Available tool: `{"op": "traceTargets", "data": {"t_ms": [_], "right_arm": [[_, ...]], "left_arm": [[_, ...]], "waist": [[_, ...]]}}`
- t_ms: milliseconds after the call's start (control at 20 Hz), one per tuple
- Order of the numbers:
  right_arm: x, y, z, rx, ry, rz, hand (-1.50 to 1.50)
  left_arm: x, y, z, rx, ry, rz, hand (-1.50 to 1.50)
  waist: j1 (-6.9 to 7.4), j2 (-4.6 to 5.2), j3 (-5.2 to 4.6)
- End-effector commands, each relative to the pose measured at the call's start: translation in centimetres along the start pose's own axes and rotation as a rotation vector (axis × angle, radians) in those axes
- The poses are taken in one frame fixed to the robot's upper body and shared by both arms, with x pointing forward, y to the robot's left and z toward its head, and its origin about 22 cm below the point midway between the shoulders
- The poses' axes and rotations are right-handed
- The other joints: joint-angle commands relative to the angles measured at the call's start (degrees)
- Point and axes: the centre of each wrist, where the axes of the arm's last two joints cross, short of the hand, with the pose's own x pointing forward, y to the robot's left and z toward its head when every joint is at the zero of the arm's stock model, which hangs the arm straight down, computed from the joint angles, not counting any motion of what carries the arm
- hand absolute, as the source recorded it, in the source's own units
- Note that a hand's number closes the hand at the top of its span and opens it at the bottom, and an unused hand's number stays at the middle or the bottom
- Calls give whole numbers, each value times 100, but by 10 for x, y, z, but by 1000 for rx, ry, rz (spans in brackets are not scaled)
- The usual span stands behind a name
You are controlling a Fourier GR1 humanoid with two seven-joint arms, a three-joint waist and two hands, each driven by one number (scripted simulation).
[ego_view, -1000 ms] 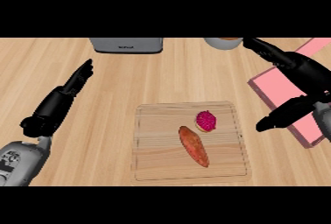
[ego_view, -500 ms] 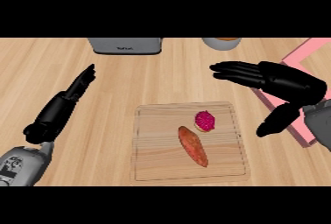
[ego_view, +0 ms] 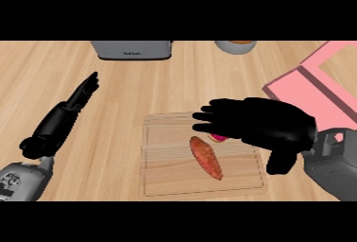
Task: Pick the sweet potato from the cutting board and place it in the cardboard box
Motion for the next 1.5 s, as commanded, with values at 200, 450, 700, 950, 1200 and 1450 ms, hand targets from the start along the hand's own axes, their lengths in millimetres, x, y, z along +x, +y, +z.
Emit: {"op": "traceTargets", "data": {"t_ms": [200,450,700,950,1200,1450], "right_arm": [[52,21,-13,114,119,62,-150],[60,31,-21,144,146,37,-150],[65,39,-38,133,200,77,-150],[50,53,-49,121,216,101,-150],[48,47,-57,123,230,121,-150],[33,77,-62,147,260,153,-150]], "left_arm": [[-12,-9,3,0,9,3,0],[4,-13,3,10,-3,16,0],[4,-1,-9,7,0,0,0],[-11,-7,12,-11,-12,3,0],[0,-18,2,0,-6,1,0],[-10,-7,-13,-10,14,3,0]], "waist": [[-22,14,3],[23,21,6],[28,28,6],[54,31,7],[39,28,6],[22,38,6]]}}
